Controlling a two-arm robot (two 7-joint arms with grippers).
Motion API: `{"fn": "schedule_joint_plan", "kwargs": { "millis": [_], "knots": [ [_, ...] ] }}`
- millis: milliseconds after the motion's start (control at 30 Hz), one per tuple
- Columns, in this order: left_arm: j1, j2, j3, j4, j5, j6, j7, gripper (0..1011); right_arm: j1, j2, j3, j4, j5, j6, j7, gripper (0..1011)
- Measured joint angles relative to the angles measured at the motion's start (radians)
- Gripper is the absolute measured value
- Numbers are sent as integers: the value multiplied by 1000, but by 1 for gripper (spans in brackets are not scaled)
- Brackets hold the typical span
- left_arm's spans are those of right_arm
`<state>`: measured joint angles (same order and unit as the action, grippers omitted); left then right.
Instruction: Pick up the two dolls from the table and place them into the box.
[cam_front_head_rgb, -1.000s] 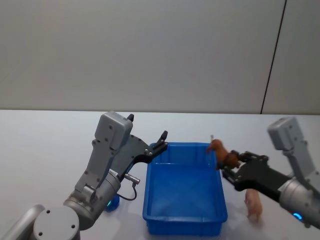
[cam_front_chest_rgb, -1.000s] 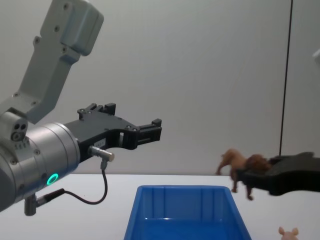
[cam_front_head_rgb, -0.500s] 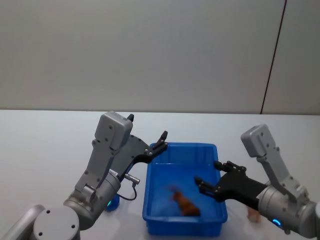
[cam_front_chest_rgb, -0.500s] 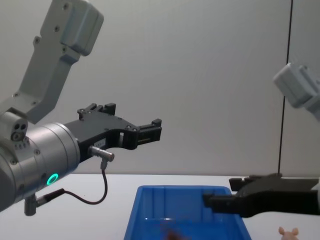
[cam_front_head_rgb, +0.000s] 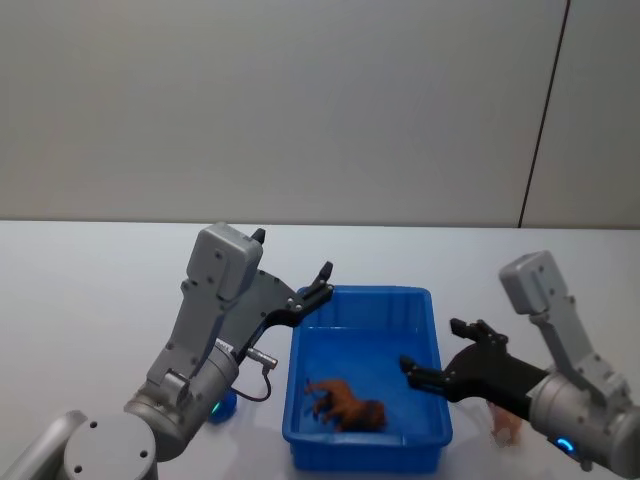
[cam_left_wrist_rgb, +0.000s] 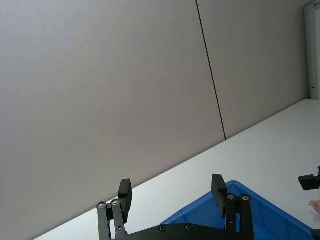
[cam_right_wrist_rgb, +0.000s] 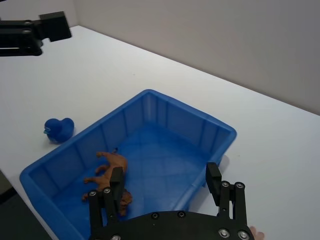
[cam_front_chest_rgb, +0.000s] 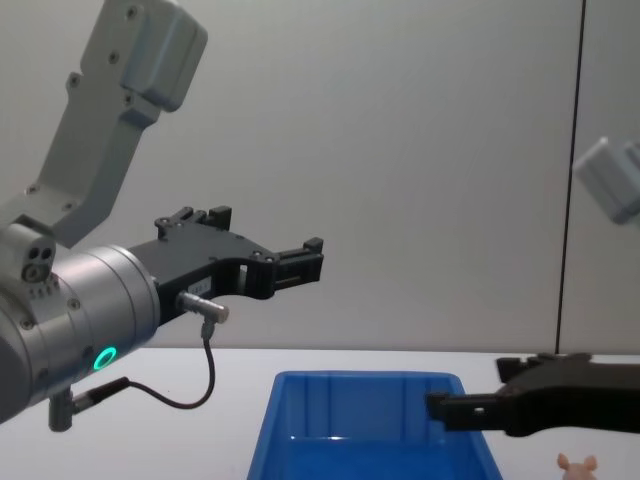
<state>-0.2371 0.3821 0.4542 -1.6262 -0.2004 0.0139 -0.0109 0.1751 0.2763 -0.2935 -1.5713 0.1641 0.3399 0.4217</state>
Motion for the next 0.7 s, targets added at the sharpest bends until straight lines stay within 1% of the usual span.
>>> {"fn": "schedule_joint_plan", "kwargs": {
  "millis": [167, 267, 400, 700],
  "knots": [
    [0, 0, 0, 0, 0, 0, 0, 1003, -23, 25, 21, -16, 36, 0, -29, 1001],
    [0, 0, 0, 0, 0, 0, 0, 1003, -35, 37, 29, -23, 50, 3, -40, 1001],
    [0, 0, 0, 0, 0, 0, 0, 1003, -63, 61, 46, -33, 76, 8, -64, 1001],
    [0, 0, 0, 0, 0, 0, 0, 1003, -100, 88, 62, -32, 97, 16, -102, 1001]
  ]
}}
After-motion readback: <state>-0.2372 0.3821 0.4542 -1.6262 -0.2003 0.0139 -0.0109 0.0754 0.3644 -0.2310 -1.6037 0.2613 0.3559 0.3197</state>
